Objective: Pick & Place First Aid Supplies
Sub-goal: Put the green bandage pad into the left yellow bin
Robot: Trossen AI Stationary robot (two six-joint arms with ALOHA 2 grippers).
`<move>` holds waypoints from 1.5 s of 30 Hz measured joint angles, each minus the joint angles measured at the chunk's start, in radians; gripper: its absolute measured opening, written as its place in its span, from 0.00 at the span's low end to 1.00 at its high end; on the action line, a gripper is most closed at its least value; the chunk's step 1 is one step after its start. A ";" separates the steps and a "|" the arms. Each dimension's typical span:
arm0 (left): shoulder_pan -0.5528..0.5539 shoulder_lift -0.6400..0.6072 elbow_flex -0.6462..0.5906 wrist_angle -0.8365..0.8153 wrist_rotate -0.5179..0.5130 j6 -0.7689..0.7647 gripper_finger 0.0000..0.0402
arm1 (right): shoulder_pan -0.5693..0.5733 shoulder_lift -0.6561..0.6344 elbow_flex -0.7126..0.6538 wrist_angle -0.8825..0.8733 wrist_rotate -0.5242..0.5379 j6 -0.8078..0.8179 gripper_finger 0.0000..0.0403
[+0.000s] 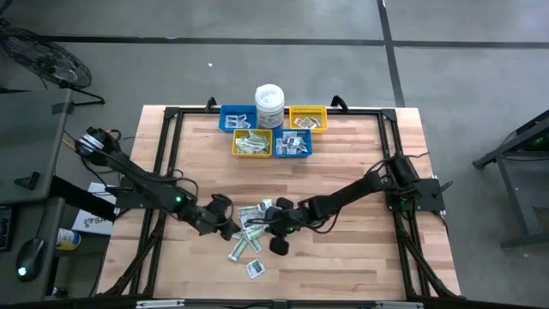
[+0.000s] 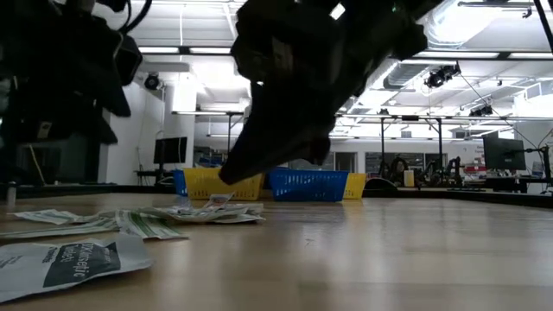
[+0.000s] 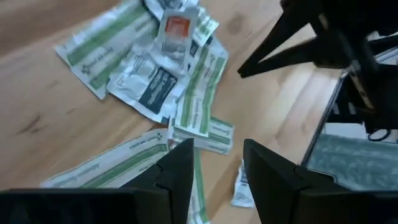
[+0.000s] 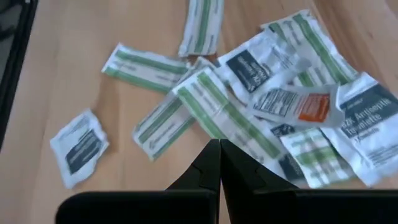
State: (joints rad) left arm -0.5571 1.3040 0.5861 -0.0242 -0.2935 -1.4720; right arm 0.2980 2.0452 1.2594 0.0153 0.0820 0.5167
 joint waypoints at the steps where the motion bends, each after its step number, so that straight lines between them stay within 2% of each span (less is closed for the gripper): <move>1: 0.000 0.019 0.000 0.023 0.000 -0.001 0.35 | -0.003 0.003 0.000 0.003 0.003 0.000 0.00; 3: 0.000 0.059 0.002 0.090 -0.001 -0.020 0.35 | -0.003 0.003 0.000 -0.001 0.004 0.000 0.00; 8: 0.000 0.119 0.000 0.136 -0.003 -0.055 0.35 | -0.004 0.027 0.001 0.005 -0.002 -0.001 0.00; 23: -0.002 0.148 0.008 0.197 0.017 -0.183 0.35 | -0.005 0.075 0.003 0.005 -0.030 0.062 0.00; 27: 0.001 0.155 0.008 0.176 0.013 -0.192 0.35 | -0.005 0.076 0.003 0.005 -0.028 0.062 0.00; 37: 0.014 0.278 0.024 0.189 0.001 -0.178 0.35 | -0.005 0.077 0.002 0.007 -0.029 0.060 0.00; 45: 0.027 0.285 0.024 0.204 0.019 -0.130 0.35 | -0.005 0.077 0.001 0.008 -0.032 0.063 0.00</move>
State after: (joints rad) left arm -0.5297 1.5887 0.6106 0.1802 -0.2745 -1.6022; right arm 0.2928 2.1223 1.2606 0.0235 0.0498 0.5793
